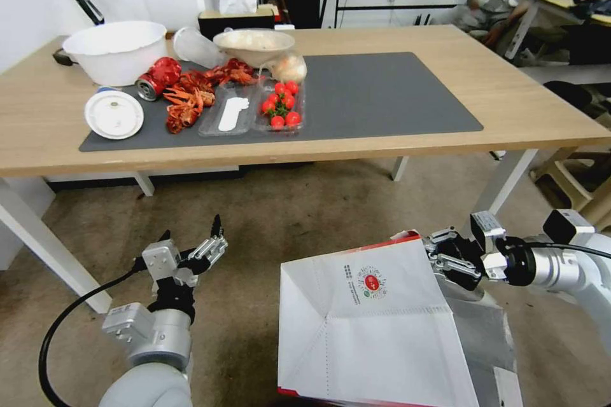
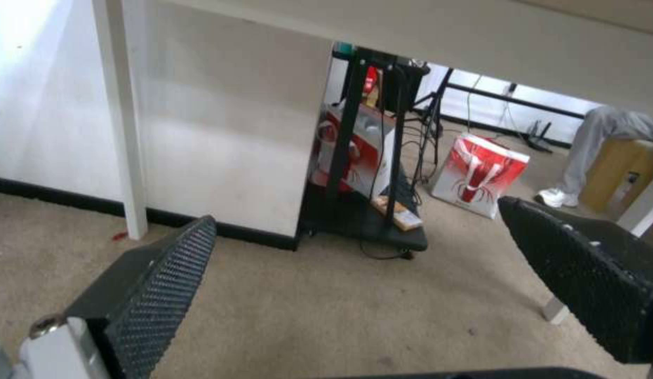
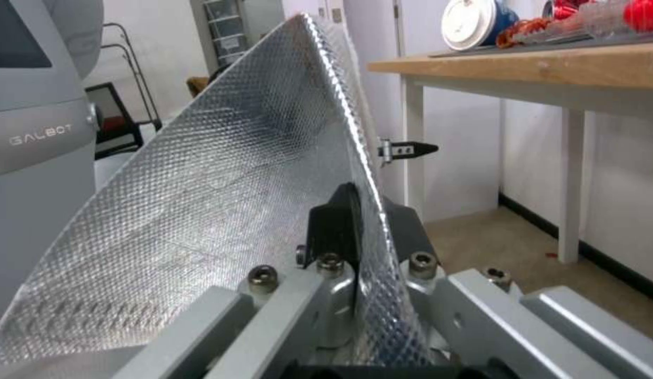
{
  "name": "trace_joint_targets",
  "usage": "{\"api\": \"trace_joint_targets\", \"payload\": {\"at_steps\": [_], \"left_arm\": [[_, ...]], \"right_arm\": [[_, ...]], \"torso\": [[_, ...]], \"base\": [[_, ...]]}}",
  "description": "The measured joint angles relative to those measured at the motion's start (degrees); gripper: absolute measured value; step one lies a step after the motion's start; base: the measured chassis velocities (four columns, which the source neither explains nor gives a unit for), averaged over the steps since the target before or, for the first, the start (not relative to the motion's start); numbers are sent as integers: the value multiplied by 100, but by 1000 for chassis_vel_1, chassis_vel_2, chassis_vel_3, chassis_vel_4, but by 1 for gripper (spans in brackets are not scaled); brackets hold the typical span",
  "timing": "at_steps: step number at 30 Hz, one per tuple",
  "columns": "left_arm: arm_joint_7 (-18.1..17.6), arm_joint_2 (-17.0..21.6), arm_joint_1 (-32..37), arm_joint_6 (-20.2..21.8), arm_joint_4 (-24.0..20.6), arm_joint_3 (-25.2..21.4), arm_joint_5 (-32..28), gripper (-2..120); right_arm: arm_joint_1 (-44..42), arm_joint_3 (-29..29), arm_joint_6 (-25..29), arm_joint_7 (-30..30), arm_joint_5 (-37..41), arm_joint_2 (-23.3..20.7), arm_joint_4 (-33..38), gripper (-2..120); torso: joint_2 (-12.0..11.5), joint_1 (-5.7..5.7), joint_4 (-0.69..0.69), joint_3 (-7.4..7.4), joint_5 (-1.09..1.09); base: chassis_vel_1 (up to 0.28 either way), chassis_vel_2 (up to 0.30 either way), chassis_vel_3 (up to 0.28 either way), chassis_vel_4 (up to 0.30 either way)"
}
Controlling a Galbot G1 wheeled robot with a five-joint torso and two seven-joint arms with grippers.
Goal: Pick up the food delivery bag from the floor and place it on the table.
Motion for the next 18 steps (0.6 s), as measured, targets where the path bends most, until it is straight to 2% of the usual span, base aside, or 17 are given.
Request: {"api": "trace_joint_targets", "payload": {"at_steps": [18], "left_arm": [[-19,2,10,9,-34,-8,-1,100]], "right_arm": [[1,-1,-1,2,0,4,30,0]], "torso": [[419,150,0,272,0]], "base": [[0,0,0,0]]}}
